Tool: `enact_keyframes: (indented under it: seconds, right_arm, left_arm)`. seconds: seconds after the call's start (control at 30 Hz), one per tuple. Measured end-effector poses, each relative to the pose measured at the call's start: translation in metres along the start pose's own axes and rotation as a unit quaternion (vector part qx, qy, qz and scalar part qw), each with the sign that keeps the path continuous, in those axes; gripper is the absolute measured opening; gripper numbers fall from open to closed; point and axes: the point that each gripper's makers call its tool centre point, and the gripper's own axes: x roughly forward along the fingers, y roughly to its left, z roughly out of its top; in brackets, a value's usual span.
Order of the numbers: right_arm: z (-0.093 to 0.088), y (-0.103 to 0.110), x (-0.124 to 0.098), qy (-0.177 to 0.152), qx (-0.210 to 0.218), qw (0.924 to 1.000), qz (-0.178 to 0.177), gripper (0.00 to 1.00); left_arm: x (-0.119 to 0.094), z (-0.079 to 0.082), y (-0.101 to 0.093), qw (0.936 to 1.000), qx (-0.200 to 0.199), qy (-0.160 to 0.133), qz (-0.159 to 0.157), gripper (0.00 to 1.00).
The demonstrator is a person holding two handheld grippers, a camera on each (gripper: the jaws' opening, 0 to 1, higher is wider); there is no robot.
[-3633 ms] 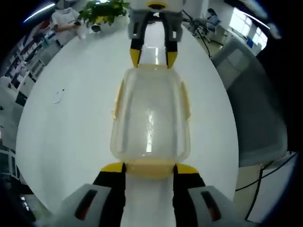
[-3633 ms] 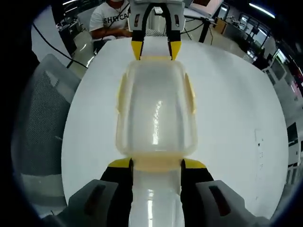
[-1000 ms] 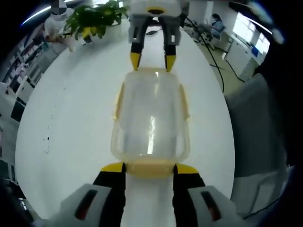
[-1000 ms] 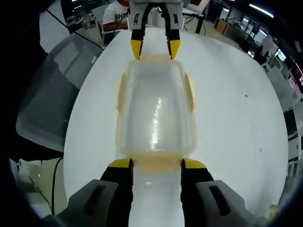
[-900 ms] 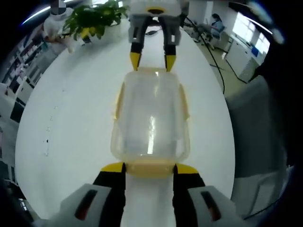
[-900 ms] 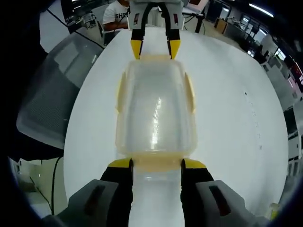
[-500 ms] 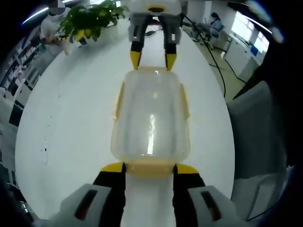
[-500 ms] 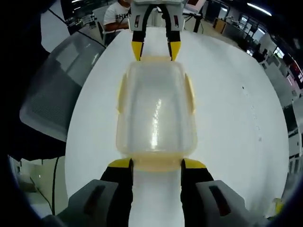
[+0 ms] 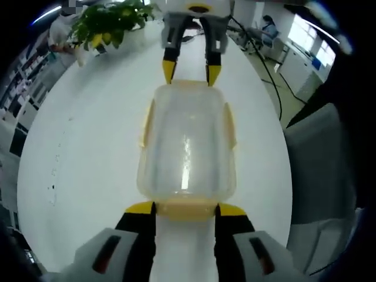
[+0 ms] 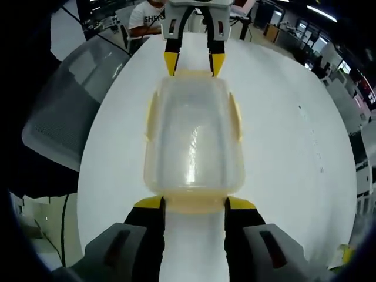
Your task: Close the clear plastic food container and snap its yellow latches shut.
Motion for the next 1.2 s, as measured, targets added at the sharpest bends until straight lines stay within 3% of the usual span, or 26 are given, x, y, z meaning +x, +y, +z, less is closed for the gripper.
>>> enact_keyframes:
  seconds: [0.63, 0.83, 1.2]
  right_arm:
    - [-0.002, 0.001, 0.008, 0.011, -0.006, 0.9999, 0.001, 0.37]
    - [-0.005, 0.000, 0.011, 0.031, -0.056, 0.9978, -0.014, 0.38]
    - [-0.004, 0.001, 0.009, 0.036, -0.032, 0.9987, -0.015, 0.38]
  left_arm:
    - [0.011, -0.008, -0.001, 0.9999, 0.007, 0.014, -0.007, 0.34]
    - [0.011, -0.007, -0.002, 0.9994, 0.013, 0.028, -0.012, 0.35]
    - [0.015, -0.010, -0.006, 0.9992, 0.011, 0.039, -0.001, 0.40]
